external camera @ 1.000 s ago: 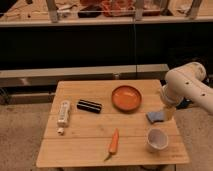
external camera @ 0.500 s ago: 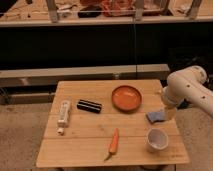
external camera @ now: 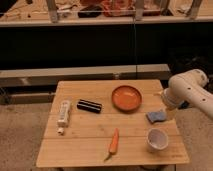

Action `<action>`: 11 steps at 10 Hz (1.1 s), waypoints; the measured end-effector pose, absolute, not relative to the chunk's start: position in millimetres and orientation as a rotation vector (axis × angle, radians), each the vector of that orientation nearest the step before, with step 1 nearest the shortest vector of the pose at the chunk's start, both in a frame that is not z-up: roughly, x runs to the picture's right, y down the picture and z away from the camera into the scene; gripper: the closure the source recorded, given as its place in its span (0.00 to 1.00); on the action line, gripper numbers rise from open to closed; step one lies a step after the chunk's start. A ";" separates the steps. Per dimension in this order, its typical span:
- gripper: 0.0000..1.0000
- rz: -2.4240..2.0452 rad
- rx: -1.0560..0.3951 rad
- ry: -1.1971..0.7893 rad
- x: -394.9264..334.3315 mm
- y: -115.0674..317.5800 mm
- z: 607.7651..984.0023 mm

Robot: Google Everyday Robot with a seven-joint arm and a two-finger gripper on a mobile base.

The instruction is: Place the white sponge in the ceramic bowl

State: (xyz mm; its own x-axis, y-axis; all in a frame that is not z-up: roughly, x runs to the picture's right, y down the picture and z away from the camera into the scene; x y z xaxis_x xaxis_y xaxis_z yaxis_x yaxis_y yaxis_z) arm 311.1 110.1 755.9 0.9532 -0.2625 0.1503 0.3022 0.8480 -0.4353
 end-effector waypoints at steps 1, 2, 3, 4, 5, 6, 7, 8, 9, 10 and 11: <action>0.20 -0.303 -0.472 -0.088 311.5 111.2 758.0; 0.20 -0.319 -0.470 -0.093 311.4 113.5 761.2; 0.20 -0.350 -0.467 -0.103 311.0 115.7 763.7; 0.20 -0.390 -0.464 -0.114 311.8 117.3 764.7; 0.20 -0.419 -0.462 -0.121 312.9 118.9 765.3; 0.20 -0.423 -0.461 -0.123 314.2 120.0 766.2; 0.20 -0.431 -0.461 -0.126 314.3 121.0 768.7; 0.20 -0.468 -0.457 -0.137 314.1 121.8 771.7; 0.20 -0.504 -0.455 -0.146 315.3 124.8 773.7; 0.20 -0.534 -0.453 -0.152 317.1 128.2 775.2; 0.20 -0.535 -0.453 -0.151 317.7 128.8 775.5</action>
